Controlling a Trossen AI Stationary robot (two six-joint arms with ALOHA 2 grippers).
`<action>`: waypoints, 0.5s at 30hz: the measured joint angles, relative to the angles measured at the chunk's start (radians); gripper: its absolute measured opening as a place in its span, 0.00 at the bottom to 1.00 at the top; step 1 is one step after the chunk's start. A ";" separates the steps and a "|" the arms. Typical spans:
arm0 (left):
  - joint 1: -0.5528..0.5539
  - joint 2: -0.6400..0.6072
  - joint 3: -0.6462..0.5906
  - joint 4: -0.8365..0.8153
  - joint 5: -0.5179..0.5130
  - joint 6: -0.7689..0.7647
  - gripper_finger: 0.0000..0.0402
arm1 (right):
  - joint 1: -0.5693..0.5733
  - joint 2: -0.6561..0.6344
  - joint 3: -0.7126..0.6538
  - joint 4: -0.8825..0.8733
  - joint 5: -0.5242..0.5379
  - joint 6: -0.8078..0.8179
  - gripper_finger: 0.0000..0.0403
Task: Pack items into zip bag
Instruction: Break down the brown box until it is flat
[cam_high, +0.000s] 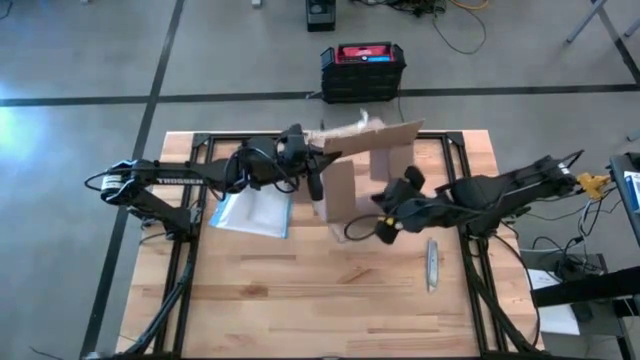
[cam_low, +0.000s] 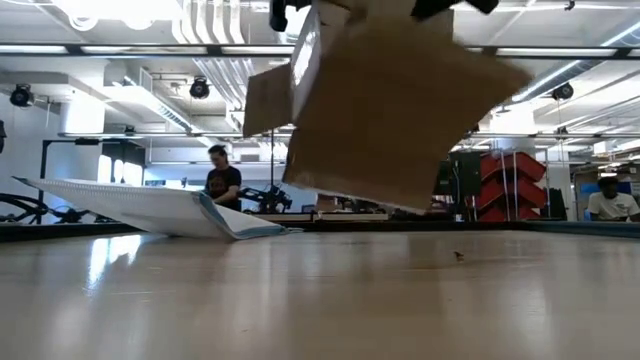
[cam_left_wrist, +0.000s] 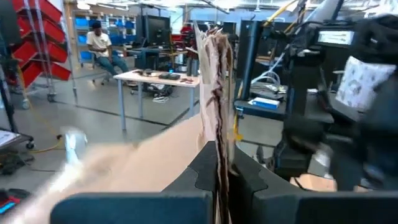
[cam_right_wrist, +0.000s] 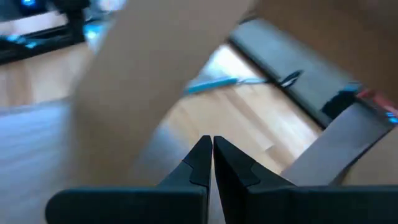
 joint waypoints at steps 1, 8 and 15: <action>-0.003 0.000 0.000 0.003 0.003 -0.003 0.00 | -0.013 0.000 0.000 0.000 0.005 -0.001 0.00; -0.013 0.004 0.000 0.024 0.008 -0.005 0.00 | -0.095 0.077 -0.002 0.144 -0.107 -0.023 0.00; -0.012 0.047 0.000 0.018 0.028 -0.019 0.00 | -0.099 0.158 -0.002 0.523 -0.343 -0.206 0.00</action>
